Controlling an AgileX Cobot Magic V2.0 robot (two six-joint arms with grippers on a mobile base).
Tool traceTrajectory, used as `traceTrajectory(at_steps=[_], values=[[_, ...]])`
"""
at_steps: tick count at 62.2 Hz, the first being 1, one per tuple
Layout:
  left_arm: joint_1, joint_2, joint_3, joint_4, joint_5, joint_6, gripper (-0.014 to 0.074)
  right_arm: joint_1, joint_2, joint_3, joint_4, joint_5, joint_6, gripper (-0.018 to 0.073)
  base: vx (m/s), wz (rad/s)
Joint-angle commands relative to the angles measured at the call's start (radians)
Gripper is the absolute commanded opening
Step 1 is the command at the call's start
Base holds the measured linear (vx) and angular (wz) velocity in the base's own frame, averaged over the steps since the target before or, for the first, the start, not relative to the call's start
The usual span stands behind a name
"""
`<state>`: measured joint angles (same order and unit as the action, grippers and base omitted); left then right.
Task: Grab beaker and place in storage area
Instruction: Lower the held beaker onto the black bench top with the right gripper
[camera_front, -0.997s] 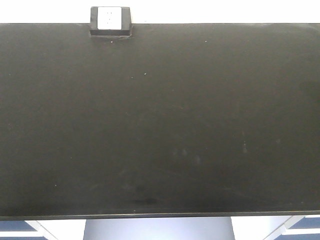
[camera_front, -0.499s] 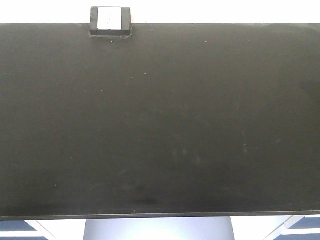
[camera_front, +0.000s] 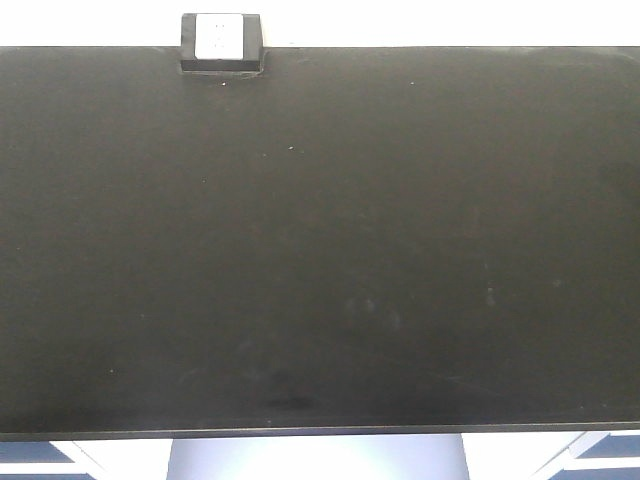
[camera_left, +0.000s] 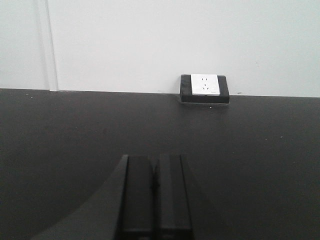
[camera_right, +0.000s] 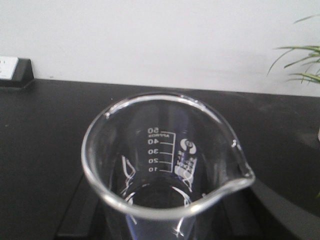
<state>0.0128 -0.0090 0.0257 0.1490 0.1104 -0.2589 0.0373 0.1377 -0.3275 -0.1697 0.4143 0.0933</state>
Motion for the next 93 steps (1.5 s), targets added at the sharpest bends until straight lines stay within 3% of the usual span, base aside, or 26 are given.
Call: traceTrajectory(at_steps=[1,11,29,45,57,93], values=[[-0.006,-0.019,0.022,-0.006,-0.085,-0.006,-0.0008,-0.003,0.042,-0.027,-0.012,-0.189,-0.001,-0.0003,0.00,0.00],[-0.006,-0.019,0.022,-0.006,-0.085,-0.006,-0.0008,-0.003,0.232,-0.027,-0.019,-0.393,-0.004,-0.0003,0.00,0.00],[-0.006,-0.019,0.022,-0.006,-0.085,-0.006,-0.0008,-0.003,0.761,-0.027,-0.024,-0.953,-0.004,-0.0002,0.00,0.00],[-0.006,-0.019,0.022,-0.006,-0.085,-0.006,-0.0008,-0.003,1.112,-0.027,-0.184,-1.330,-0.004,0.0000,0.00,0.00],[-0.006,-0.019,0.022,-0.006,-0.085,-0.006,-0.0008,-0.003,1.304,-0.027,-0.238,-1.482,-0.004,0.0000,0.00,0.00],[-0.006,-0.019,0.022,-0.006,-0.085,-0.006,-0.0008,-0.003,1.688,-0.029,-0.218,-1.758,-0.004,0.0000,0.00,0.00]])
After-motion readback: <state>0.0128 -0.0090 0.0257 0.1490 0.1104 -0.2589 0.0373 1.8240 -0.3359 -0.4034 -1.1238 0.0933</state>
